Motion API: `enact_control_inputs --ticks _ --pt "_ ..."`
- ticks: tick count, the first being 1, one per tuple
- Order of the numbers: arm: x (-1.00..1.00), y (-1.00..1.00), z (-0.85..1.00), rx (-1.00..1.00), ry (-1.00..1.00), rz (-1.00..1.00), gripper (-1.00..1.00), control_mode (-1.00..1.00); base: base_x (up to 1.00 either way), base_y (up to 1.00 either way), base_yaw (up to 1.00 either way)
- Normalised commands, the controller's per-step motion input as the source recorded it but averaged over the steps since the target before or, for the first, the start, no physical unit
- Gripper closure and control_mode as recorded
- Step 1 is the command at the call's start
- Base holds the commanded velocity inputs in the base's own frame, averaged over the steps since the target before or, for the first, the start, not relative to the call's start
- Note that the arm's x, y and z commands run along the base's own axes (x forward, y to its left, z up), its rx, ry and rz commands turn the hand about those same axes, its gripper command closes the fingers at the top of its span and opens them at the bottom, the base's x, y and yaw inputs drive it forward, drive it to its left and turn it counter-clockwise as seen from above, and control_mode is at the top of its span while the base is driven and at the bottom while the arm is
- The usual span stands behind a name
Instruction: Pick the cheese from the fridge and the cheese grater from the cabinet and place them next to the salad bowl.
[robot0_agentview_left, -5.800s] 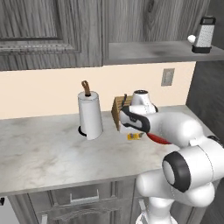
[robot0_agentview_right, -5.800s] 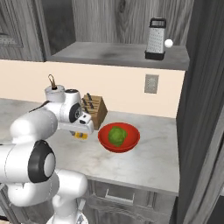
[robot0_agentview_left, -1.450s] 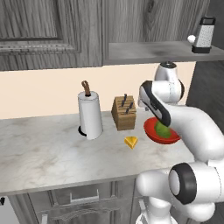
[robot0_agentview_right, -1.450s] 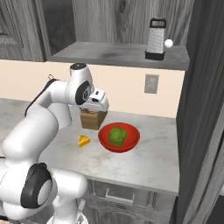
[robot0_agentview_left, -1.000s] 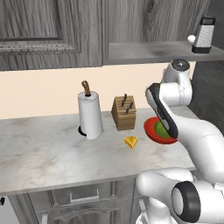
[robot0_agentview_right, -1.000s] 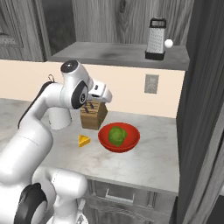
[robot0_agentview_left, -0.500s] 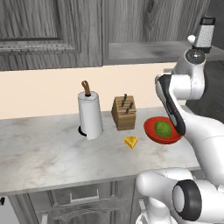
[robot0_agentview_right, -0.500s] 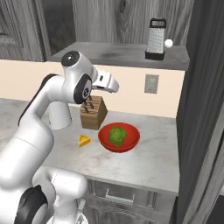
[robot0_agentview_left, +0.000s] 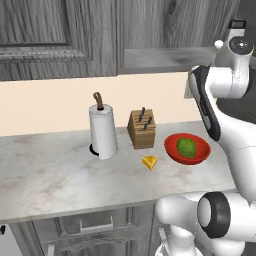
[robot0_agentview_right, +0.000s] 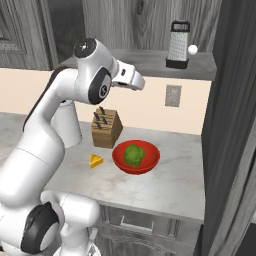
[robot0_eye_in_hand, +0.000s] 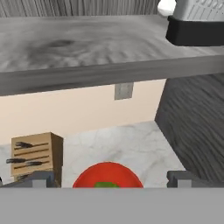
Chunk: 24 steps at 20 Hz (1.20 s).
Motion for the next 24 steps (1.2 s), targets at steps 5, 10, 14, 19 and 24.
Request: enact_control_inputs --ticks 5,10,14,19,24 --pt "-0.02 -0.19 0.58 0.0 -0.01 -0.12 -1.0 -1.0 0.0 0.0 0.0" --pt "0.09 -0.09 0.34 -0.03 -0.05 -0.23 -1.0 -1.0 0.0 0.0 0.0" --pt "0.12 0.0 0.44 0.0 -0.02 -0.26 -1.0 -1.0 0.0 0.0 0.0" --pt "0.11 -0.07 0.24 0.0 -0.08 -0.2 -1.0 -1.0 0.0 0.0 0.0" --pt "0.14 -0.05 0.04 -0.02 -0.28 -0.11 -1.0 -1.0 0.0 0.0 0.0"
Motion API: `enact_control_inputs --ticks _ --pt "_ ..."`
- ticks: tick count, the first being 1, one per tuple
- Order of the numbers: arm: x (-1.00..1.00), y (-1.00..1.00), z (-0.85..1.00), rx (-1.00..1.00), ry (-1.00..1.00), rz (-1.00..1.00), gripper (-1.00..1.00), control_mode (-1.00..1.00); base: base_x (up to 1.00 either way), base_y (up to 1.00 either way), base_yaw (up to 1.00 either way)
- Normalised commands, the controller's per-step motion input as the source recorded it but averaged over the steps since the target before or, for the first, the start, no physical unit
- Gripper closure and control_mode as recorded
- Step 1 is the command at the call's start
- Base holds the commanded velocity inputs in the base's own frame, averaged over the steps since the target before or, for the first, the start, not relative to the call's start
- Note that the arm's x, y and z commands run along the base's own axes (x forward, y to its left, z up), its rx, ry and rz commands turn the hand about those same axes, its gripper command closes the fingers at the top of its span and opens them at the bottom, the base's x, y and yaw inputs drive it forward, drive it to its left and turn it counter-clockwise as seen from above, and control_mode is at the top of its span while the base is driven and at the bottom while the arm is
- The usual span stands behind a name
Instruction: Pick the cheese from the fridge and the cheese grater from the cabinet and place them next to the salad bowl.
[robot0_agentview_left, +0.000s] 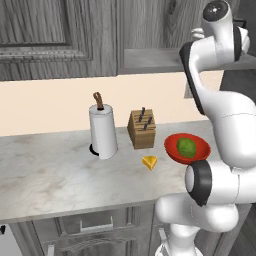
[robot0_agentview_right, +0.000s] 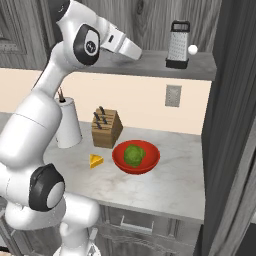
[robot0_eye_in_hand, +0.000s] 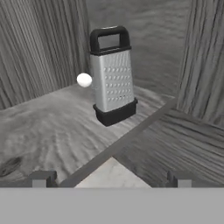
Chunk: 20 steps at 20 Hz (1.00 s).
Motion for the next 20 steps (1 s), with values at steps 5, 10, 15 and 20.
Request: enact_control_inputs --ticks 5,10,15,20 --pt "0.18 -0.09 0.12 0.0 -0.17 -0.17 -1.0 -1.0 0.0 0.0 0.0" --pt "0.21 -0.13 0.22 -0.02 0.0 -0.21 -1.0 -1.0 0.0 0.0 0.0" --pt "0.15 -0.12 0.27 -0.02 0.1 -0.21 -1.0 -1.0 0.0 0.0 0.0" --pt "0.03 -0.08 0.01 0.0 0.01 -0.07 -1.0 -1.0 0.0 0.0 0.0"
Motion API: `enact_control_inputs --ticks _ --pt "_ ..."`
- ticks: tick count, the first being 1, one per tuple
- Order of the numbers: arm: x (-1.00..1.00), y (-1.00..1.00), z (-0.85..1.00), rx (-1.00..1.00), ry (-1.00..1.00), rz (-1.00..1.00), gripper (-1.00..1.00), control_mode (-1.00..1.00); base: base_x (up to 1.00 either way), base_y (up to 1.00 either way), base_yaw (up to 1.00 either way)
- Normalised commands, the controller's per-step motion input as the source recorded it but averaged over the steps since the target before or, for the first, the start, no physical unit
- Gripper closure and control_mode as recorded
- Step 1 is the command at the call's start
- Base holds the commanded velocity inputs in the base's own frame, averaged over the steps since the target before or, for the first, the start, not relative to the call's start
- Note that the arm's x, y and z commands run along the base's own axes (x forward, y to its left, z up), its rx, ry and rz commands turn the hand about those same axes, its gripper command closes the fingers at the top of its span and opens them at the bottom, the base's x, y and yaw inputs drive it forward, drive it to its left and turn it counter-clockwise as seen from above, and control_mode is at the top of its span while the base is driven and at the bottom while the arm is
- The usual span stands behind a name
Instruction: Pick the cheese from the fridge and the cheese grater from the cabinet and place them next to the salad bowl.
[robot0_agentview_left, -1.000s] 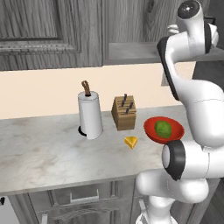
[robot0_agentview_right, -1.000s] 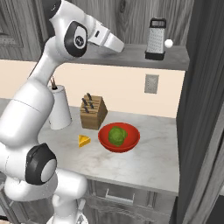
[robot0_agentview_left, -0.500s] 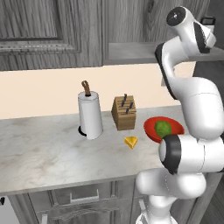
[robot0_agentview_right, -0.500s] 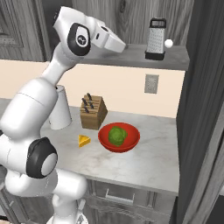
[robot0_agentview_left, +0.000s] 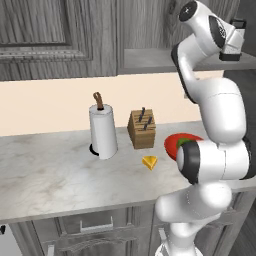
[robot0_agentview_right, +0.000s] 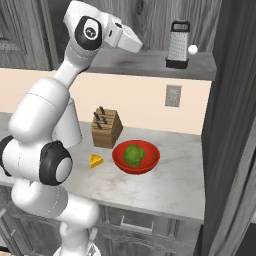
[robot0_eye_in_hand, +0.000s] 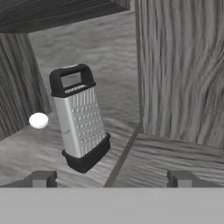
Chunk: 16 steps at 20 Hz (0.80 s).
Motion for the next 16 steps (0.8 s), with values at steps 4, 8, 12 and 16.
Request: enact_control_inputs --ticks 4,8,12,16 --pt "0.16 -0.07 -0.01 0.0 0.0 -0.02 -1.0 -1.0 0.0 0.0 0.0" --pt "0.13 -0.13 -0.02 0.0 0.0 0.0 -1.0 -1.0 0.0 0.0 0.0" --pt "0.11 -0.11 -0.04 0.0 -0.01 0.0 -1.0 -1.0 0.0 0.0 0.0" --pt "0.12 -0.07 -0.03 0.0 -0.01 0.0 -1.0 -1.0 0.0 0.0 0.0"
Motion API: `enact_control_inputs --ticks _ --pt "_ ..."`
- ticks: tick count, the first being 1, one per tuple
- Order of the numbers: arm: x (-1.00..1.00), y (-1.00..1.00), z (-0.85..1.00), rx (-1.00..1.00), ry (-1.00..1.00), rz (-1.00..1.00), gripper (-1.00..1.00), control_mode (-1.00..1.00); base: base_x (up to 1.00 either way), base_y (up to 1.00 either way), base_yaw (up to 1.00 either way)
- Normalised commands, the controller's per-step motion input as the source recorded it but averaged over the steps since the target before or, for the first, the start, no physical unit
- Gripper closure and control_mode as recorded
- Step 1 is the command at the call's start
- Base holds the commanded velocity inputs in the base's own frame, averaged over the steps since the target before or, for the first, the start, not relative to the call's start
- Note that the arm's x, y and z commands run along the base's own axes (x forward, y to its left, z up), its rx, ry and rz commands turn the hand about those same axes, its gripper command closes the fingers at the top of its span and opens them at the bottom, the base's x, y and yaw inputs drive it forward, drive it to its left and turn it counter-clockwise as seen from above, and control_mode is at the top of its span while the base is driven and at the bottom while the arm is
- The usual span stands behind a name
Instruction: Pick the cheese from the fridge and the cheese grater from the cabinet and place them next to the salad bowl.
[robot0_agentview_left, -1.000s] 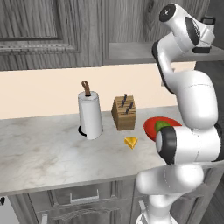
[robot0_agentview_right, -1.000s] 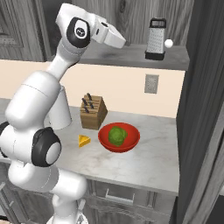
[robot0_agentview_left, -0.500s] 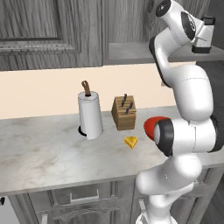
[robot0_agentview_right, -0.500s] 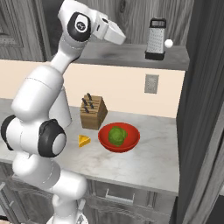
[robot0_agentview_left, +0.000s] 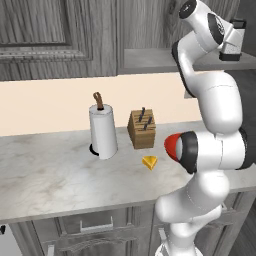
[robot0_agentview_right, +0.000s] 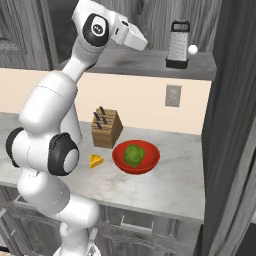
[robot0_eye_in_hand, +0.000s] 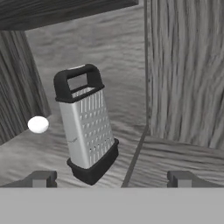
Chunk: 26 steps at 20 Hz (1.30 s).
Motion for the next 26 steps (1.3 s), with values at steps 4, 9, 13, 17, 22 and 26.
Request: enact_control_inputs --ticks 4,9,13,17,22,26 --pt "0.14 -0.01 -0.03 0.0 -0.03 0.0 -1.0 -1.0 0.0 0.0 0.0" --pt "0.12 -0.02 -0.07 0.0 -0.06 0.0 -1.0 -1.0 0.0 0.0 0.0" --pt "0.12 -0.02 -0.01 -0.01 -0.08 0.0 -1.0 -1.0 0.0 0.0 0.0" --pt "0.0 -0.08 0.0 0.0 0.0 -0.02 -1.0 -1.0 0.0 0.0 0.0" --pt "-0.02 -0.1 -0.02 0.0 -0.01 -0.05 -1.0 -1.0 0.0 0.0 0.0" --pt "0.0 -0.08 -0.05 0.0 -0.08 -0.04 -1.0 -1.0 0.0 0.0 0.0"
